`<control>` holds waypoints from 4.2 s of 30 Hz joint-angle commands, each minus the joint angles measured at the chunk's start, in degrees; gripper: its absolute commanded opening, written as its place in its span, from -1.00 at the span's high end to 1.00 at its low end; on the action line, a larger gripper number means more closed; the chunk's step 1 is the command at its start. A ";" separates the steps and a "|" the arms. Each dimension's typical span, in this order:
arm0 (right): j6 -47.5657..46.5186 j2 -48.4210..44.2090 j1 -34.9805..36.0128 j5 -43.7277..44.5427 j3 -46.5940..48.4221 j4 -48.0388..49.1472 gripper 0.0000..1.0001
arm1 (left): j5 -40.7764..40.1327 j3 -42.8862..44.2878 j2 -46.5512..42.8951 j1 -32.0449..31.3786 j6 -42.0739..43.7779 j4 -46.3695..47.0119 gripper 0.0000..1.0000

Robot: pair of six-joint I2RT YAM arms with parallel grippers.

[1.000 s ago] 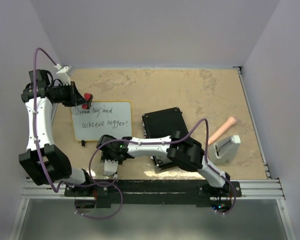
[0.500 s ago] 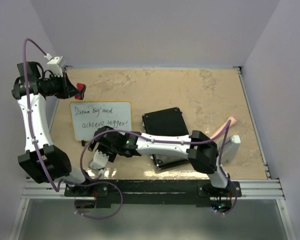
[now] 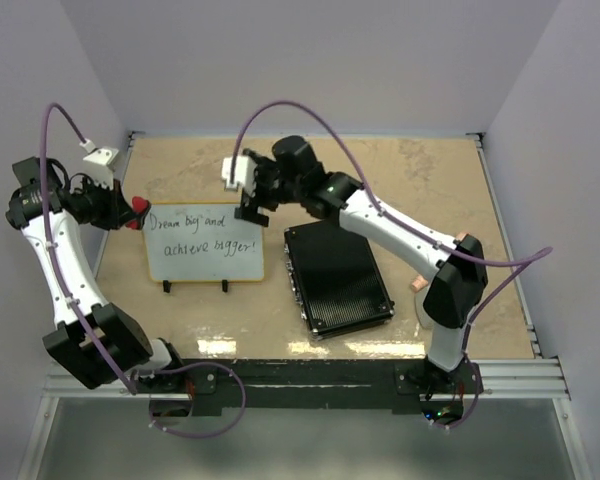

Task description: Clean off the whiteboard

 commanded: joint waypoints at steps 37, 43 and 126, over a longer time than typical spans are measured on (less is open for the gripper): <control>47.44 8.70 -9.93 -30.91 -10.98 24.98 0.33 | 0.76 -29.39 -14.55 -0.83 27.13 25.49 1.00; 46.57 8.18 -10.11 -30.65 -11.07 24.10 0.33 | 3.66 -27.02 -11.65 -0.83 27.82 28.05 1.00; 57.02 14.50 -15.30 -39.00 -9.31 29.90 0.55 | 1.46 -31.49 -13.48 -4.61 32.76 25.56 -0.05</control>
